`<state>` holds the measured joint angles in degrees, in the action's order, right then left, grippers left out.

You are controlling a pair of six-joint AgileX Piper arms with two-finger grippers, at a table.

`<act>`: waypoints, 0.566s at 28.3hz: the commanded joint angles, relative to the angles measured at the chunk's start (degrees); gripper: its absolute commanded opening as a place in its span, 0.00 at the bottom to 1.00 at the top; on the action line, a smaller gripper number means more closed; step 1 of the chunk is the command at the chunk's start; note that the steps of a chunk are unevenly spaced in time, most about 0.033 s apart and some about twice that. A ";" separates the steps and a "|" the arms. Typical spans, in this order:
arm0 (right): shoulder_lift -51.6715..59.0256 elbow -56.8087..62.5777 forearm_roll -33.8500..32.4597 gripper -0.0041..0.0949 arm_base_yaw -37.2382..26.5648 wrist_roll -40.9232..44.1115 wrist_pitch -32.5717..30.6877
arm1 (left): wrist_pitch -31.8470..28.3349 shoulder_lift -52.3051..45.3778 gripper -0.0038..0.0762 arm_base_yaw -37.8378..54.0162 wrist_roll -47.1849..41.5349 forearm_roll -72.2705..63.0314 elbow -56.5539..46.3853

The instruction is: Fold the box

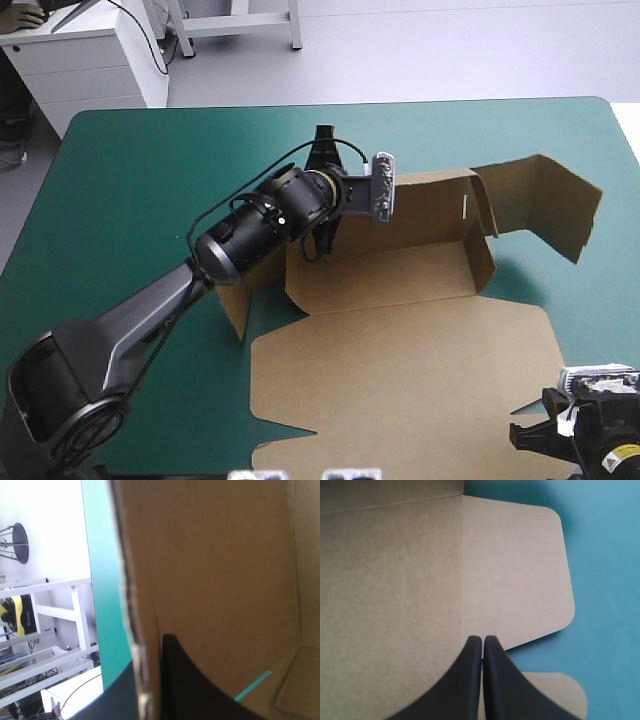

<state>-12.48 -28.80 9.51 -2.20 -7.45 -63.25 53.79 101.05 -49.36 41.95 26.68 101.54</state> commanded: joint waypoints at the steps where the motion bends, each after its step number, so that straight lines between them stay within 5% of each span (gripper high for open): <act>1: -0.89 -1.28 0.15 0.04 0.07 -0.11 2.98 | -3.64 -3.48 0.04 -3.17 -1.07 3.21 2.10; 16: -1.01 -1.89 0.15 0.04 0.07 1.32 3.81 | -9.68 -0.88 0.04 -5.74 -15.74 14.65 -0.06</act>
<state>-12.48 -28.80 9.51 -2.20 -7.22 -63.19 49.85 102.91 -53.78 32.15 33.92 101.04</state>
